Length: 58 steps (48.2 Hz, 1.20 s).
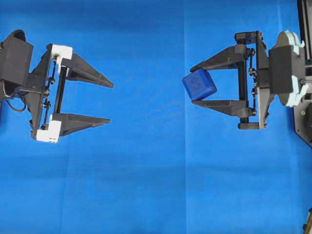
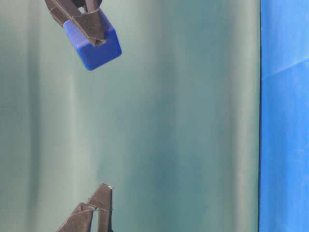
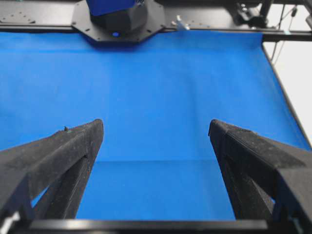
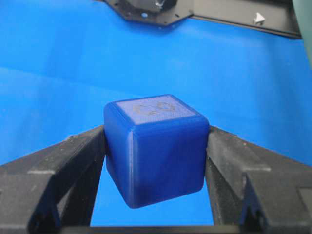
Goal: Handover the blue block to the right arm after grasping it with the left arm, then place it in the designated position.
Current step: 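Carry the cube with the right gripper toward the right side, then rotate the right gripper and lower the cube toward the table center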
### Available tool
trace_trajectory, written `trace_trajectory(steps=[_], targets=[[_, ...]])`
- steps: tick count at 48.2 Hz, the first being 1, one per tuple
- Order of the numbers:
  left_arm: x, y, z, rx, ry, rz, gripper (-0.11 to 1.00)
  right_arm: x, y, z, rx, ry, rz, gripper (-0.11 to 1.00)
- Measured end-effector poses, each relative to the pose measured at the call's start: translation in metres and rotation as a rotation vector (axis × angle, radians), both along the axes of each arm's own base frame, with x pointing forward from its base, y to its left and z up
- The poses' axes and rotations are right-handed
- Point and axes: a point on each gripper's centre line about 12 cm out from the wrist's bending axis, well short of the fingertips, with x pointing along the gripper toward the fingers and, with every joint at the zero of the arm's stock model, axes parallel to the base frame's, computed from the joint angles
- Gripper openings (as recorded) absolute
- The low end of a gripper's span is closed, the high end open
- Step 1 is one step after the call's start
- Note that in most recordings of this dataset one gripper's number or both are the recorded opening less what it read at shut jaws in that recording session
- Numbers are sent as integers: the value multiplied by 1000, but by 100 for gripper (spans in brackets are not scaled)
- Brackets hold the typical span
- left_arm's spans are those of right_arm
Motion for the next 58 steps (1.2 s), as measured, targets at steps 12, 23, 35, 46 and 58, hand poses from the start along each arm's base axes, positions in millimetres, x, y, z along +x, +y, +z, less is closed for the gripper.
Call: trace_trajectory(steps=[12, 23, 35, 46, 58], targets=[[0, 0, 0, 3, -2, -1, 89, -1, -1, -2, 0, 12, -7, 44], [0, 0, 0, 3, 0, -1, 89, -1, -2, -4, 5, 35, -23, 44], [0, 0, 0, 3, -2, -1, 89, -7, -6, -17, 7, 151, -83, 44], [0, 0, 1, 3, -2, -1, 89, -13, -4, -27, 7, 246, -122, 44], [0, 0, 0, -2, -1, 0, 89, -13, -4, -29, 6, 262, -125, 44]])
